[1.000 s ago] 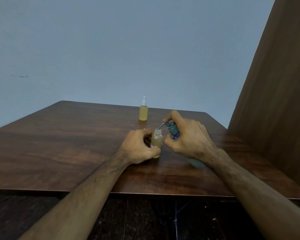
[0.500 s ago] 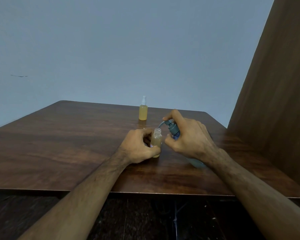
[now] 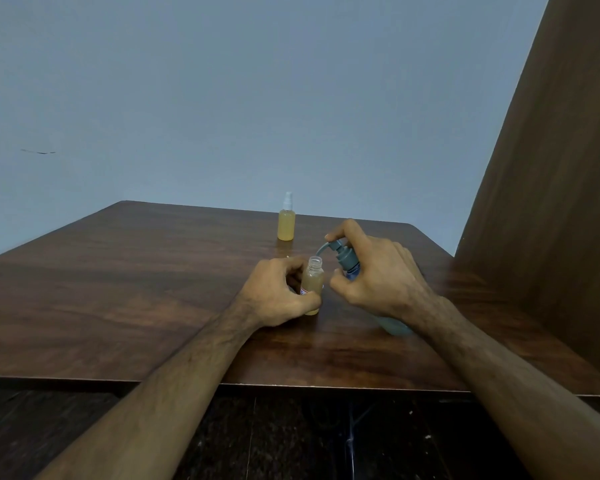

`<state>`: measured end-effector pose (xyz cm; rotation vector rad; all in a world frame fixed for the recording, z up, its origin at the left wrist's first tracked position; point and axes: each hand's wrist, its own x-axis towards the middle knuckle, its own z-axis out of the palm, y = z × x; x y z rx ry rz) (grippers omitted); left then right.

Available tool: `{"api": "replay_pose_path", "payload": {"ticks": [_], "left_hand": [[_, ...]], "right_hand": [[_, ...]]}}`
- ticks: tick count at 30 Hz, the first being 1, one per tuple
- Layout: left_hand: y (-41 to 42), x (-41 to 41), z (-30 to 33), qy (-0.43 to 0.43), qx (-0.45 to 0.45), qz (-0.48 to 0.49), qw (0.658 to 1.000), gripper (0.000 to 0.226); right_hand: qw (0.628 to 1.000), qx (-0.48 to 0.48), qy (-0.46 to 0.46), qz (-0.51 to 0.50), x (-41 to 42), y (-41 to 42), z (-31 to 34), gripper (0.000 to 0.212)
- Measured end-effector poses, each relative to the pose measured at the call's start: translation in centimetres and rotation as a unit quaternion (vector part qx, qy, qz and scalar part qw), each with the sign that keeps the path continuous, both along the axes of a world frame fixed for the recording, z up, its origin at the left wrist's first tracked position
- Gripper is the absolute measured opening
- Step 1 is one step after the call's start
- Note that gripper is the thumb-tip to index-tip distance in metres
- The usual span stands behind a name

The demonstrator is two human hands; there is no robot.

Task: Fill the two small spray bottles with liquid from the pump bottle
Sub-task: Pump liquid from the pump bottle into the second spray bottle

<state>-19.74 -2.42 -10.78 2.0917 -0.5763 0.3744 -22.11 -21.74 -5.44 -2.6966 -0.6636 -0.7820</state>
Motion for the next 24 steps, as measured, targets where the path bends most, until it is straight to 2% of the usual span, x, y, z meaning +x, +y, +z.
{"api": "replay_pose_path", "payload": {"ticks": [24], "left_hand": [[0.0, 0.0, -0.03, 0.002, -0.004, -0.002, 1.0, 0.015]], "right_hand": [[1.0, -0.002, 0.001, 0.004, 0.05, 0.03, 0.09, 0.043]]}}
